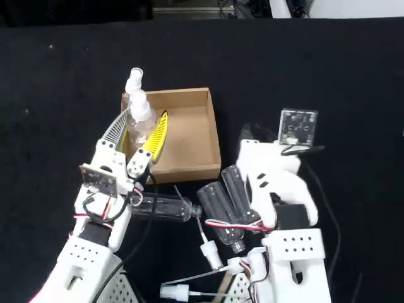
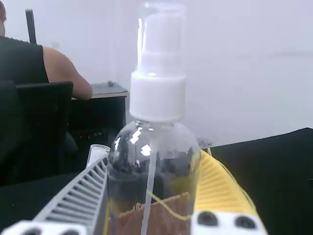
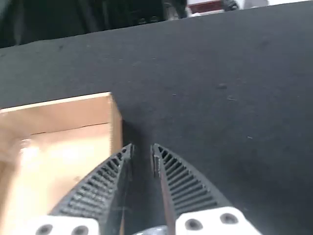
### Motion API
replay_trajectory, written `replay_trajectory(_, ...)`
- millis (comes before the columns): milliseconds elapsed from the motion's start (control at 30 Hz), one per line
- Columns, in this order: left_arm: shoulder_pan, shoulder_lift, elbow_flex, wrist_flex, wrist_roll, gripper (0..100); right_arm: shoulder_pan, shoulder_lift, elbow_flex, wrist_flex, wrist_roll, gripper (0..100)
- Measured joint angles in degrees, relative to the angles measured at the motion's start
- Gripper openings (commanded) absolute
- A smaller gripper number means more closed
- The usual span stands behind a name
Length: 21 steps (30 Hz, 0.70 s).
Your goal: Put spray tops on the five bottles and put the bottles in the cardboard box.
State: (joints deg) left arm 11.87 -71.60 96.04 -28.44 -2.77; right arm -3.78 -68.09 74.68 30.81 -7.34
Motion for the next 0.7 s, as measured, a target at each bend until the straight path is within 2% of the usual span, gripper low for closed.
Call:
replay_trajectory(167,0.0,20.3,-1.7,-14.9,0.0,10,-0.8,-1.7,2.5,-1.8,0.0,4.7)
replay_trajectory(333,0.0,38.0,-4.8,-25.2,0.0,10,-0.8,-2.4,2.5,-1.9,0.0,4.7)
replay_trajectory(500,-0.6,51.7,-8.3,-37.2,-0.2,10,-0.8,-2.4,2.5,-1.9,0.0,4.7)
replay_trajectory(700,-5.0,65.6,-12.3,-48.2,-0.4,10,-0.8,-2.4,2.5,-1.9,0.0,4.7)
